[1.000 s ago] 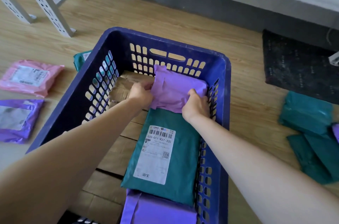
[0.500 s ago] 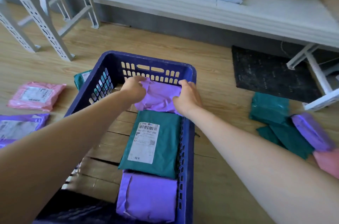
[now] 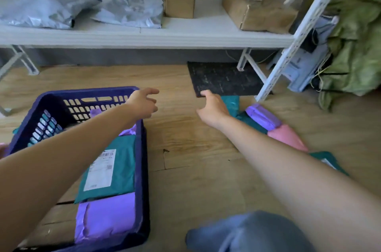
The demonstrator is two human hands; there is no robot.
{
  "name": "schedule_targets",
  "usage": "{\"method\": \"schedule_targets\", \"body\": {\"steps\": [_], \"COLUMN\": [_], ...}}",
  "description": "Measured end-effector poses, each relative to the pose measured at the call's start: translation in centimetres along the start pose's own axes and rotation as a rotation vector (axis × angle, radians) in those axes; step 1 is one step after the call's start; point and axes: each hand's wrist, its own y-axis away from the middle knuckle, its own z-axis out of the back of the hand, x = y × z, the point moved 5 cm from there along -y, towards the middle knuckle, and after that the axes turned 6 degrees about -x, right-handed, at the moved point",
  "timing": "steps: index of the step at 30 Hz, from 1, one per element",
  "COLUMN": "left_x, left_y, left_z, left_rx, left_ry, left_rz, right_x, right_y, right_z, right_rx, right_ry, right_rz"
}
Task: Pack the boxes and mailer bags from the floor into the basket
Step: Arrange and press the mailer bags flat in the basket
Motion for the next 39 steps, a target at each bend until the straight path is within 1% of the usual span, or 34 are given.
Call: {"method": "schedule_targets", "body": {"steps": [2, 6, 10, 15, 19, 23, 28, 30, 33, 36, 39], "left_x": [-0.8, -1.8, -1.8, 0.3, 3.1, 5.3, 8.6, 9.4, 10.4, 11.8, 12.7], "left_y": [-0.3, -1.7, -5.6, -12.9, -18.3, -22.4, -26.1, -27.2, -28.4, -29.0, -29.2], "left_z": [-3.2, -9.9, -17.0, -24.9, -29.7, -32.9, -35.8, -36.5, -37.4, -38.2, -38.9], "left_rx": [0.066, 0.169, 0.201, 0.200, 0.201, 0.192, 0.206, 0.181, 0.139, 0.167, 0.183], "left_ry": [0.034, -0.048, -0.067, -0.037, -0.062, -0.170, -0.233, -0.202, -0.122, -0.054, 0.066], "left_rz": [0.027, 0.044, 0.098, 0.173, 0.230, 0.196, 0.222, 0.247, 0.338, 0.447, 0.537], "right_x": [-3.7, -11.0, -17.8, -25.8, -30.7, -33.8, -35.7, -36.4, -37.2, -37.7, -37.8], "right_y": [-0.8, -2.6, -5.6, -11.8, -17.0, -21.6, -25.7, -26.6, -27.6, -27.9, -27.8], "right_z": [1.9, 4.3, 5.2, 2.6, -1.0, -4.5, -8.0, -9.1, -10.3, -11.8, -12.8], "right_rx": [-0.028, -0.056, -0.085, -0.120, -0.067, -0.004, 0.037, 0.043, 0.044, 0.053, 0.072], "right_ry": [-0.014, -0.095, -0.167, -0.272, -0.309, -0.337, -0.311, -0.302, -0.321, -0.388, -0.424], "right_rz": [-0.059, -0.195, -0.249, -0.331, -0.368, -0.390, -0.395, -0.402, -0.428, -0.471, -0.506]}}
